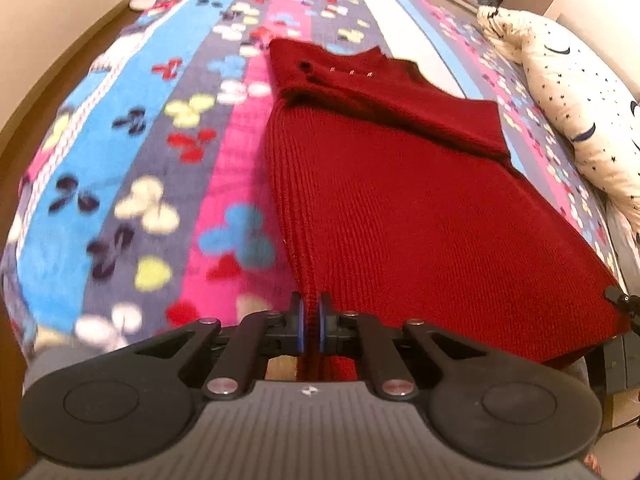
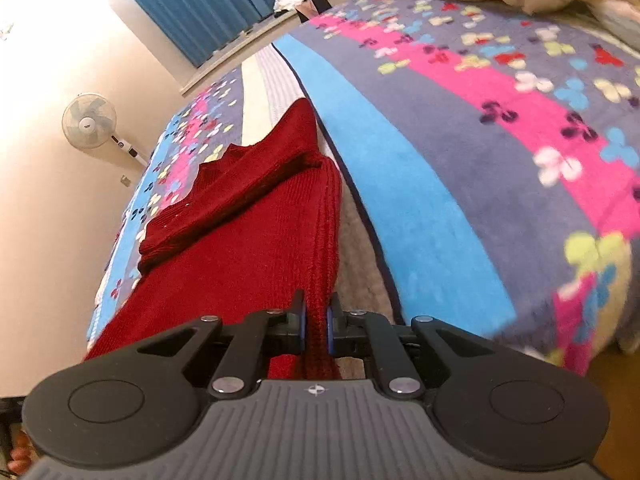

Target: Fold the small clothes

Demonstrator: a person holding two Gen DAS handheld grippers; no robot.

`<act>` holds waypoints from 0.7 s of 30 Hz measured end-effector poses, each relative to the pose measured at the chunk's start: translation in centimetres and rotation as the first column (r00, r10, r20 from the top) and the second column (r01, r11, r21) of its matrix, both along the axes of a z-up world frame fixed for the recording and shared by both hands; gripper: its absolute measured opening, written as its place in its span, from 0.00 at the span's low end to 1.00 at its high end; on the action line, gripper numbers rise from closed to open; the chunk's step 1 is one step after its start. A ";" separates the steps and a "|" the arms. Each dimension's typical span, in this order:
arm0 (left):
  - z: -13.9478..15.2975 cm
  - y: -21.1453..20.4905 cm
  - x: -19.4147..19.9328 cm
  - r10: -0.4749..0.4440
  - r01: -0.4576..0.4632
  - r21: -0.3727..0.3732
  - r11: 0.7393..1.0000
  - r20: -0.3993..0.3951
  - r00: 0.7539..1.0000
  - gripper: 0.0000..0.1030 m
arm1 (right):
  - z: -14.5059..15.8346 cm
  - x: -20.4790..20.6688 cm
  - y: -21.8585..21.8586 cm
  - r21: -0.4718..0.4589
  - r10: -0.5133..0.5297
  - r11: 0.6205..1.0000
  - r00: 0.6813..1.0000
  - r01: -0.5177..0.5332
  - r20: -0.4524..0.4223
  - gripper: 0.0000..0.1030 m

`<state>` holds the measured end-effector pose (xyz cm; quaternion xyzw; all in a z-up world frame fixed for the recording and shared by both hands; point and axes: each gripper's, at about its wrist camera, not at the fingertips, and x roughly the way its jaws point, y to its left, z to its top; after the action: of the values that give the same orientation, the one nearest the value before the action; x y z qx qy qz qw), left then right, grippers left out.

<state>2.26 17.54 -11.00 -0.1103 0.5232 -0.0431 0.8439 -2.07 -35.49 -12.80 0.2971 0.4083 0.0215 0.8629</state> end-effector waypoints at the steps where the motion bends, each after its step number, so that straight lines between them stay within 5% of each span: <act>1: -0.2 0.1 -0.8 -0.001 0.001 -0.007 1.000 -0.008 1.000 0.07 | 0.0 -0.7 -0.2 0.004 -0.003 1.000 1.000 0.003 -0.007 0.09; 6: -0.7 -0.1 -3.9 -0.015 0.014 -0.022 1.000 -0.043 0.999 0.07 | 0.9 -5.1 -0.5 0.019 -0.008 1.000 1.000 0.009 -0.026 0.09; 10: -0.4 0.6 -2.7 0.010 -0.013 -0.041 0.999 -0.060 0.998 0.06 | 1.3 -5.2 -0.5 0.025 -0.010 1.000 0.998 0.011 -0.059 0.09; 16: 2.0 0.0 3.7 0.007 -0.009 -0.064 0.998 -0.025 1.000 0.06 | 3.1 1.4 0.3 0.006 0.034 0.999 0.994 -0.034 -0.108 0.09; 21: 2.3 0.0 12.9 0.024 -0.025 -0.111 0.993 -0.006 1.000 0.06 | 4.4 11.5 0.7 -0.016 0.064 0.998 0.987 -0.067 -0.145 0.09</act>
<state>15.14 17.50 -8.70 -0.1636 0.5204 -0.0615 0.8359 9.41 -34.84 -8.41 0.2753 0.4796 0.0238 0.8329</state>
